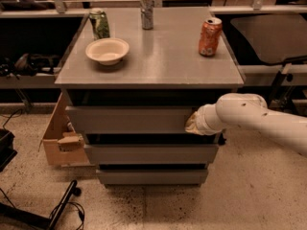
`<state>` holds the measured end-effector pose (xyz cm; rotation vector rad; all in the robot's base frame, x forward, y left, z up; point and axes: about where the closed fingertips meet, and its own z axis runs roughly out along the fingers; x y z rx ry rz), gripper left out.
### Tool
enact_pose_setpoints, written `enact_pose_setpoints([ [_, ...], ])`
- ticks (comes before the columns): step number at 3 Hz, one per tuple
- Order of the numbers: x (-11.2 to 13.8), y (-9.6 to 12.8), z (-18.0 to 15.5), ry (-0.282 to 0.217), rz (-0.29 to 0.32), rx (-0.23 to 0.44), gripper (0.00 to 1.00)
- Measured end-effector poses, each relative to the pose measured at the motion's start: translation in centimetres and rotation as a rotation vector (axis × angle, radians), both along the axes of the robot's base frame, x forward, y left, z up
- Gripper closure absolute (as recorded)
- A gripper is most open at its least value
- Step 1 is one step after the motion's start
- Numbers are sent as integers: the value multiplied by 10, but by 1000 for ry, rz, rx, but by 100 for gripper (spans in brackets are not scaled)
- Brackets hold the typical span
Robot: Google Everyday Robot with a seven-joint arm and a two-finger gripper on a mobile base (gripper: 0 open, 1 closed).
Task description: Close top drawer
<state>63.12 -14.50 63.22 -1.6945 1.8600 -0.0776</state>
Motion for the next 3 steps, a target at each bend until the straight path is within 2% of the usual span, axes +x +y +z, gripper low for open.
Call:
enact_pose_setpoints([
  [3, 0, 0, 0, 0, 0, 0, 13],
])
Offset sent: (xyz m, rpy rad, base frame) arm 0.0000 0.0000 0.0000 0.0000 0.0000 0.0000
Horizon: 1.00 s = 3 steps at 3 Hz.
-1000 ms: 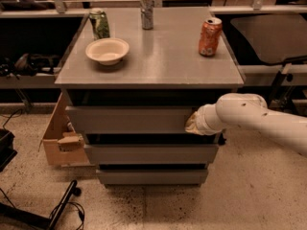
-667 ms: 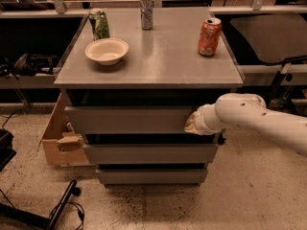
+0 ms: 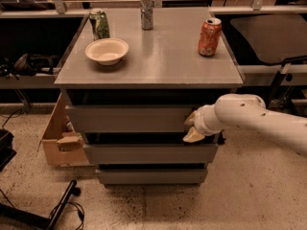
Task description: Close top drawer
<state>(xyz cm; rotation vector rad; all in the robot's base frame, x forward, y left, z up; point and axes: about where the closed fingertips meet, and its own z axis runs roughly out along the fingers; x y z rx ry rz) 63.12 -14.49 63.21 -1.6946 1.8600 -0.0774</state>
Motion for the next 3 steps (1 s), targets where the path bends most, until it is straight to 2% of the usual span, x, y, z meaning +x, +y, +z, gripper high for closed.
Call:
enact_pose_setpoints([
  [1, 0, 0, 0, 0, 0, 0, 0],
  [2, -8, 0, 0, 0, 0, 0, 14],
  [3, -14, 1, 0, 0, 0, 0, 38],
])
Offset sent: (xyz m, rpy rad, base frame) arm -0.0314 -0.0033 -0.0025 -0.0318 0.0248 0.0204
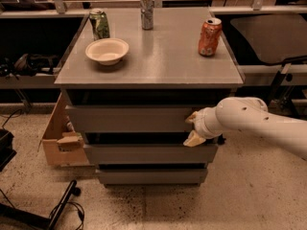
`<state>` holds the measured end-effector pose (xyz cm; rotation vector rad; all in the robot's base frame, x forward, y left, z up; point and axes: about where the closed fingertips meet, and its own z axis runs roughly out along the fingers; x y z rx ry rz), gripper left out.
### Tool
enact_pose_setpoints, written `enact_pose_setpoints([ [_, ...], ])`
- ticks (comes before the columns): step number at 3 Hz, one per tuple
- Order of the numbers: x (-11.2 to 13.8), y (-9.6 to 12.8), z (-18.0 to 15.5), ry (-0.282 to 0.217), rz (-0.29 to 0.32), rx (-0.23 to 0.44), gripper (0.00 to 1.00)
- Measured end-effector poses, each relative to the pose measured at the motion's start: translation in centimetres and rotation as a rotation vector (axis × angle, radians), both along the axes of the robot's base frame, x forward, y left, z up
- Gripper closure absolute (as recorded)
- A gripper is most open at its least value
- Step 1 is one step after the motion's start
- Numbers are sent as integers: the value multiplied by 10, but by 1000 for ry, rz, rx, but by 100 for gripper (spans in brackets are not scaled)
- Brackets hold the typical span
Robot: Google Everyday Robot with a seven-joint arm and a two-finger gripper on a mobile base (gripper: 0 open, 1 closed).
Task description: Close top drawer
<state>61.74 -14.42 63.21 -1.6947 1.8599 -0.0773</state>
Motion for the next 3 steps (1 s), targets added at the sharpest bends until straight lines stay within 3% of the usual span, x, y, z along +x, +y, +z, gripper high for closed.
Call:
enact_pose_setpoints([
  [1, -59, -26, 4, 74, 0, -85, 61],
  [2, -124, -64, 49, 144, 4, -255, 84],
  [3, -140, -105, 124, 137, -40, -416, 100],
])
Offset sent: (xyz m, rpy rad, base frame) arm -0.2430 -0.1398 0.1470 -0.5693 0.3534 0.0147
